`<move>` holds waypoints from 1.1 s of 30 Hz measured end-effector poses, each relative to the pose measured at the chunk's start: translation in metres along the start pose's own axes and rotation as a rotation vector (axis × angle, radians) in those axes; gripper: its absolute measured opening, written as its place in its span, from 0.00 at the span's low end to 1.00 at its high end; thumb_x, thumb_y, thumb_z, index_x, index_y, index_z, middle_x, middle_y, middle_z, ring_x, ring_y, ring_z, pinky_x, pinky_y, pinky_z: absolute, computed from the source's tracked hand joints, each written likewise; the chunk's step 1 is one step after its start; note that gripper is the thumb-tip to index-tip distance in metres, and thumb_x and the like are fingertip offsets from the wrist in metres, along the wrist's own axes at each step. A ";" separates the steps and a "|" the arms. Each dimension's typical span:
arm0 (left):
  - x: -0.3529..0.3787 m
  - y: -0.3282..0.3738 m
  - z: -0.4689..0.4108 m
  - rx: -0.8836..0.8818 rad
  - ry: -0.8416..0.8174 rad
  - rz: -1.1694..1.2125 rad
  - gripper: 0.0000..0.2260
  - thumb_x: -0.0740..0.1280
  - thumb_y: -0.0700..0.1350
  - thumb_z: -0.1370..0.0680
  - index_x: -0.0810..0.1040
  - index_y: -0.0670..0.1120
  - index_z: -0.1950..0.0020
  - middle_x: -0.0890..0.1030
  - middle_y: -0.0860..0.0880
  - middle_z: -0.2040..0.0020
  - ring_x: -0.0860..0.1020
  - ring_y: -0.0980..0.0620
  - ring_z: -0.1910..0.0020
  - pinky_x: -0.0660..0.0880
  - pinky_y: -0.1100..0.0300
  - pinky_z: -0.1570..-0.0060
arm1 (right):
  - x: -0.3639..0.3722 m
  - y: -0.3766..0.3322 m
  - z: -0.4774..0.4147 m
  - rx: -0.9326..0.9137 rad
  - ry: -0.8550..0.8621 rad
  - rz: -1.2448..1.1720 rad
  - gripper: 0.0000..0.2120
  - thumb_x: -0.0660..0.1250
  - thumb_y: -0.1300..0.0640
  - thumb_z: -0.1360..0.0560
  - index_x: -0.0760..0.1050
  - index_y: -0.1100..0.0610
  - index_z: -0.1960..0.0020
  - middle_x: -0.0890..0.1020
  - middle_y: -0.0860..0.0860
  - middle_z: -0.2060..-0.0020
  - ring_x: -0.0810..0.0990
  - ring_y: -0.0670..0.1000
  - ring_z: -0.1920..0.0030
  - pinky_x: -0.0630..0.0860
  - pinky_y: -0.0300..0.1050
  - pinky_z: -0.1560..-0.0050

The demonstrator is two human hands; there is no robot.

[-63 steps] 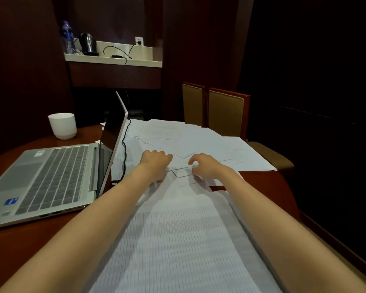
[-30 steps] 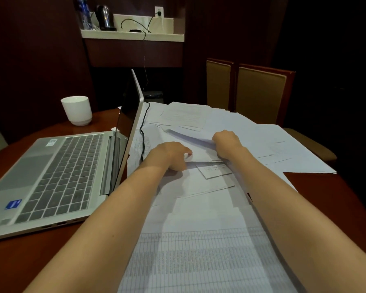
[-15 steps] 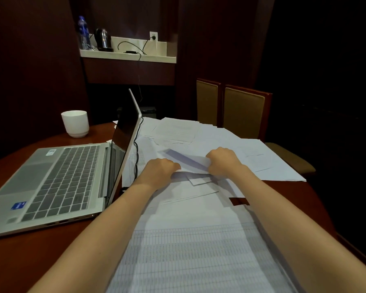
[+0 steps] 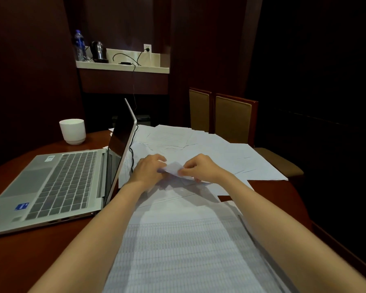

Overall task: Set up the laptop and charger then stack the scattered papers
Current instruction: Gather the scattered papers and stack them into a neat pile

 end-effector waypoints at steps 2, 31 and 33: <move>-0.003 -0.001 0.003 -0.100 0.032 0.215 0.08 0.65 0.41 0.23 0.83 0.45 0.49 0.81 0.45 0.47 0.77 0.44 0.46 0.73 0.55 0.48 | -0.006 -0.001 0.006 0.029 0.018 -0.123 0.11 0.66 0.53 0.24 0.81 0.60 0.49 0.77 0.48 0.64 0.73 0.47 0.66 0.73 0.38 0.66; -0.069 0.042 -0.001 -0.320 0.486 1.070 0.15 0.63 0.47 0.21 0.74 0.42 0.36 0.78 0.45 0.40 0.76 0.49 0.46 0.71 0.57 0.50 | -0.143 0.089 0.107 0.164 0.850 -0.662 0.11 0.69 0.63 0.27 0.76 0.63 0.45 0.80 0.60 0.47 0.79 0.56 0.53 0.75 0.47 0.55; -0.065 0.045 0.001 -0.294 0.440 1.066 0.15 0.63 0.47 0.21 0.74 0.43 0.36 0.78 0.44 0.40 0.75 0.50 0.49 0.71 0.58 0.51 | -0.142 0.094 0.109 0.168 0.873 -0.683 0.10 0.68 0.62 0.25 0.76 0.62 0.45 0.80 0.59 0.48 0.79 0.58 0.51 0.74 0.47 0.54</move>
Point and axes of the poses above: each hand's wrist, its own z-axis away from the middle knuckle, its own x-axis out of the palm, y = z × x, the point moved 7 cm from there along -z, towards the middle knuckle
